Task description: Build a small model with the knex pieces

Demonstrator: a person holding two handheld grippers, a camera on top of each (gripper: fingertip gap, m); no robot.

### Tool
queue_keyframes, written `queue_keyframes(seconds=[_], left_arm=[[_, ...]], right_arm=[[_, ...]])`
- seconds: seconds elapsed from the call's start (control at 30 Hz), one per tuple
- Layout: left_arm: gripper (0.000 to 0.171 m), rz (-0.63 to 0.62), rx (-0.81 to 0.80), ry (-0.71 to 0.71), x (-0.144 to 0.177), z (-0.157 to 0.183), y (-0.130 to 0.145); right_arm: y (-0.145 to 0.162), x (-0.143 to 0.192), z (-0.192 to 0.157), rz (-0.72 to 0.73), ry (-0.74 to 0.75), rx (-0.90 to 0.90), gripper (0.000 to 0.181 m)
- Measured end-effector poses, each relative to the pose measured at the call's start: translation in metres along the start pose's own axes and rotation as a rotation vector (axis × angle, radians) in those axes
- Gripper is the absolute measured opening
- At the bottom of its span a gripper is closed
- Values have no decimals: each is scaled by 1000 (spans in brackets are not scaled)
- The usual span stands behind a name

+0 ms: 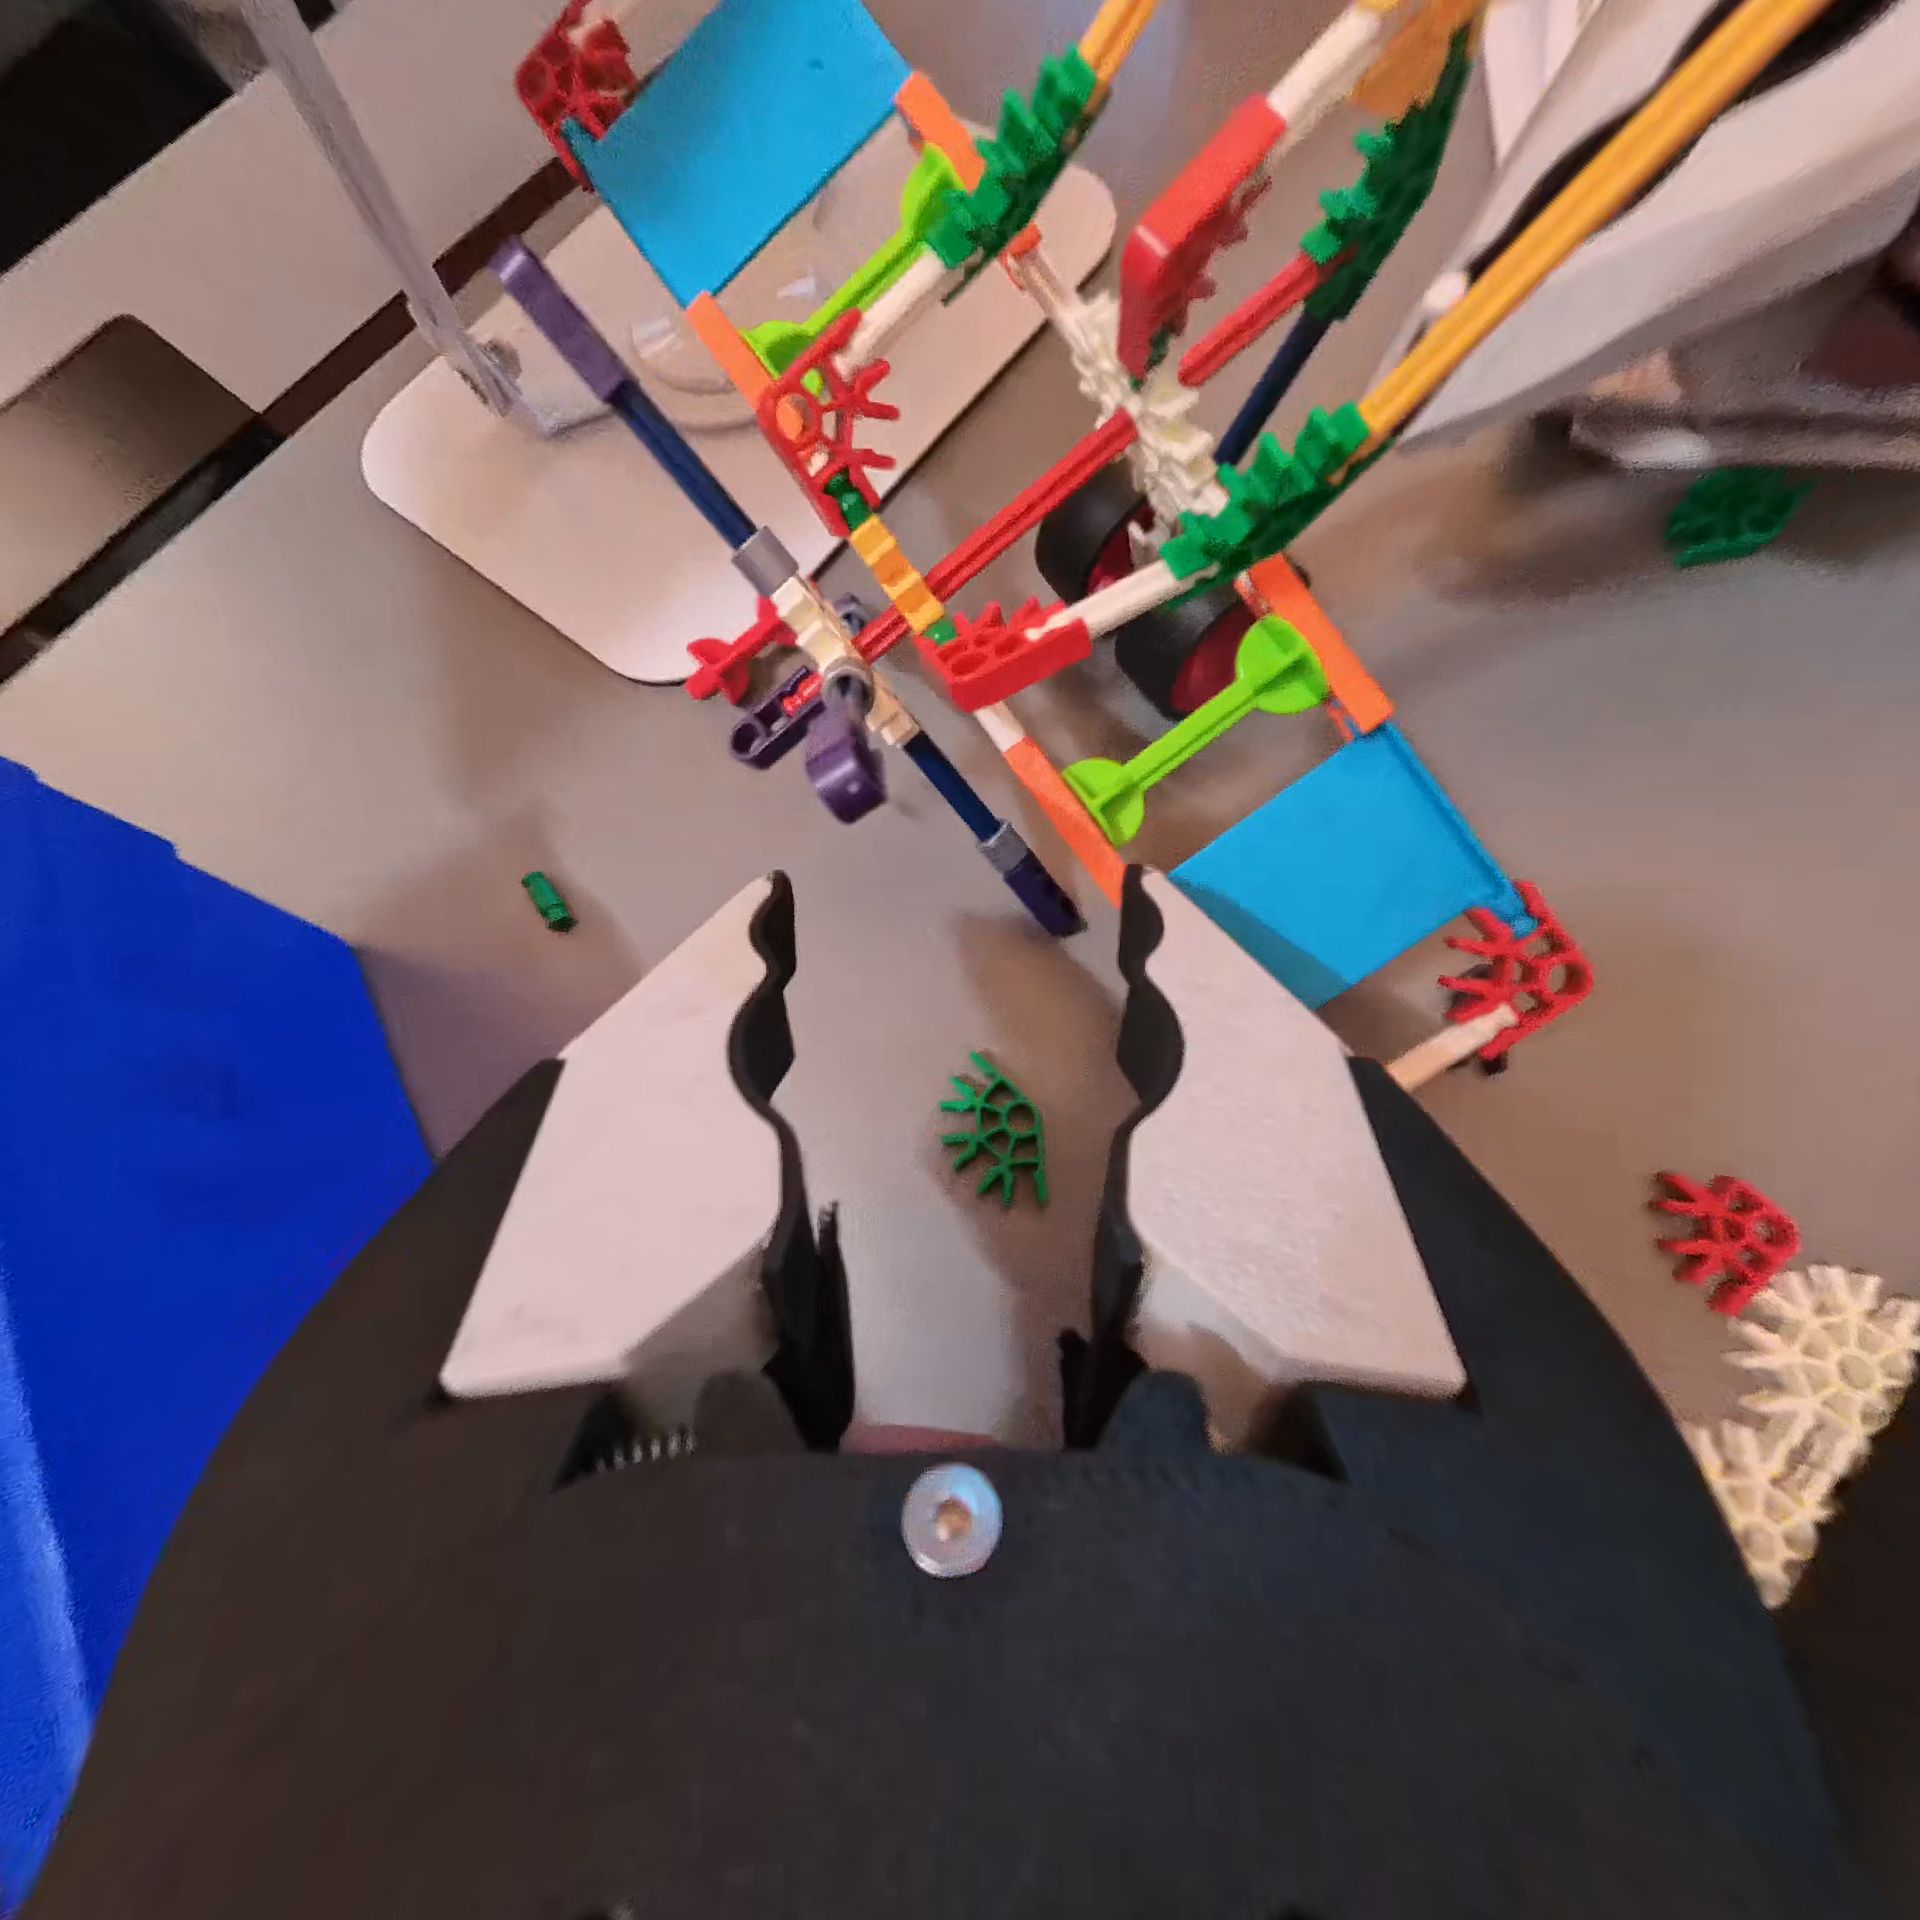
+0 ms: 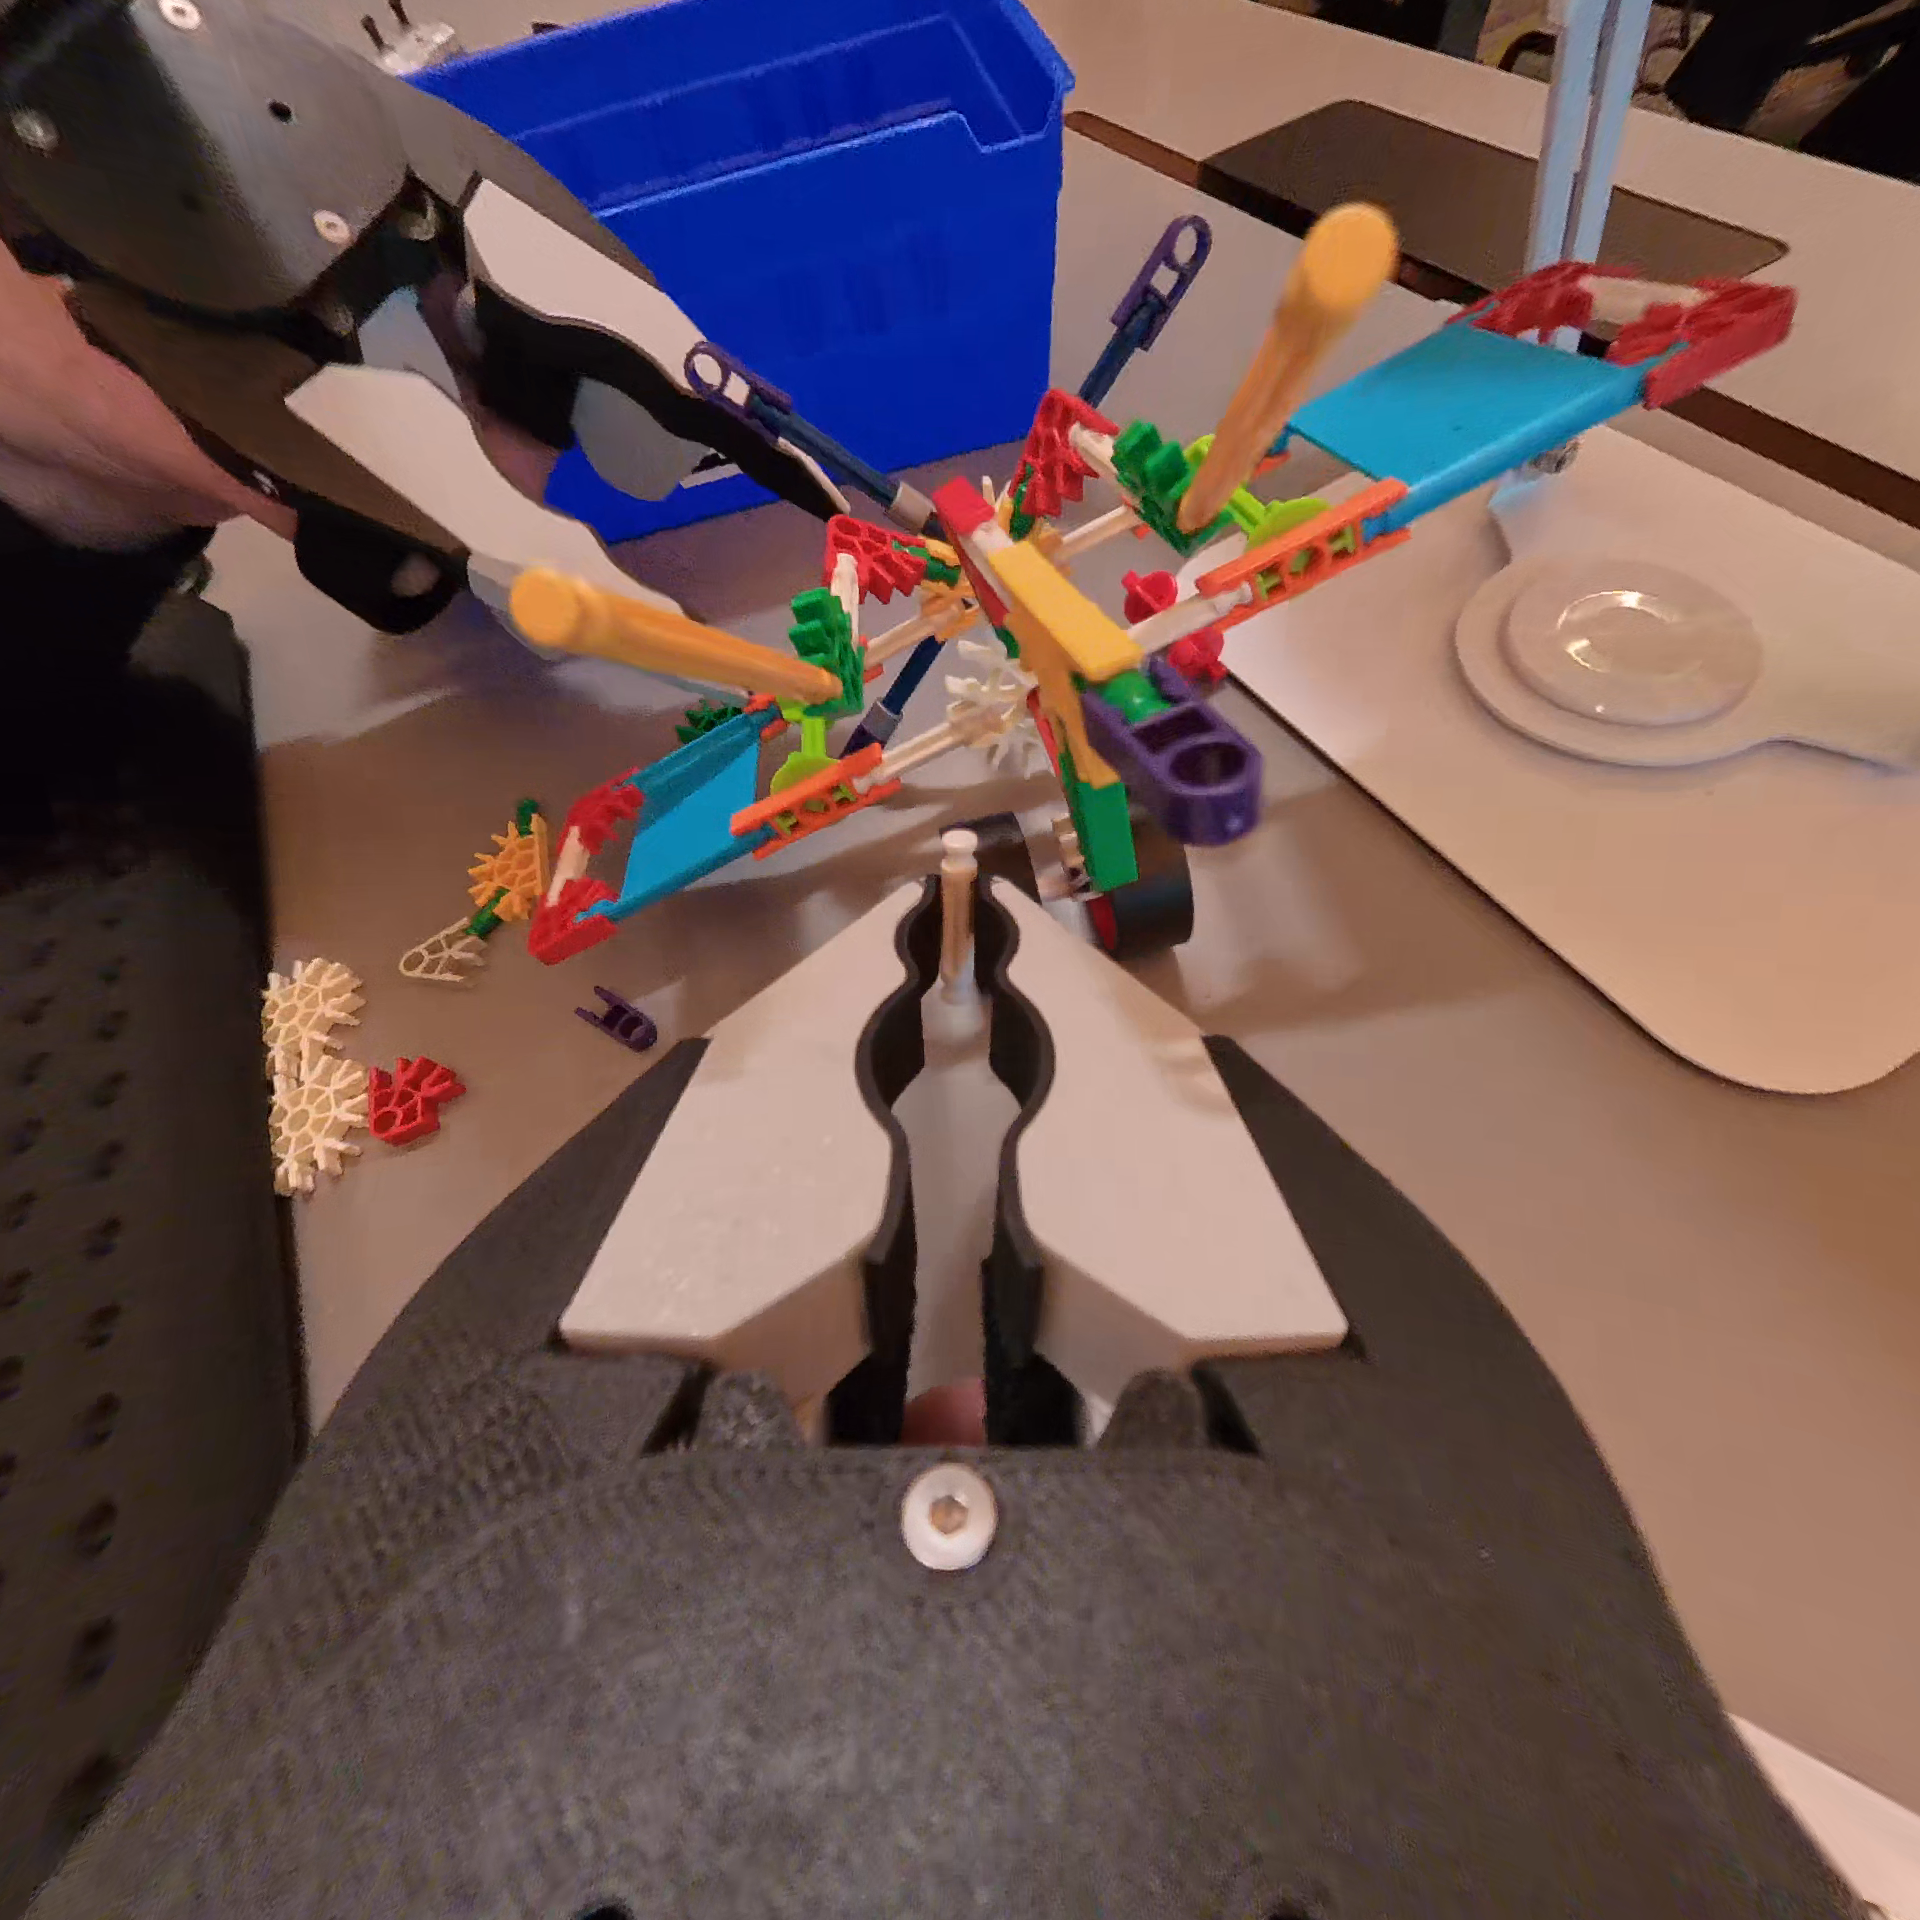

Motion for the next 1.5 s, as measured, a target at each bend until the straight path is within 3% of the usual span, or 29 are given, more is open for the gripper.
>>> queue_keyframes(seconds=[0.17, 0.33, 0.7, 0.9, 1.07, 1.27, 1.37, 1.5], left_arm=[[54, 45, 56, 44, -8, -6, -2], [22, 34, -42, -34, -21, -20, -11], [27, 31, -129, -112, -64, -52, -42], [28, 62, -199, -257, -76, -68, -58], [37, -32, -207, -287, -66, -68, -51], [42, -141, -169, -255, -15, -44, -42], [37, -41, -161, -181, 16, -14, -49], [32, 94, -129, 126, 25, 53, -52]], right_arm=[[-1, 5, 4, -19, 16, 56, 3], [5, 17, 22, -58, 34, 24, 2], [-3, 24, 44, -45, 54, -14, 2], [-10, 7, 56, -66, -64, -75, 2], [-10, -7, 57, -68, -140, -49, 2], [-13, -13, 60, -65, -209, -34, 2], [-14, -17, 59, -84, -252, -16, 2], [-15, -26, 58, -123, -307, -31, 2]])
Point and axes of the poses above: each gripper's, where its closed fingertips meet, x back along the fingers, y out of its underside, z = x × y across the jaws, the point moved 10 cm from there along x, back along the fingers, and after that the axes turned 1 degree about y, right-handed, at the moved point
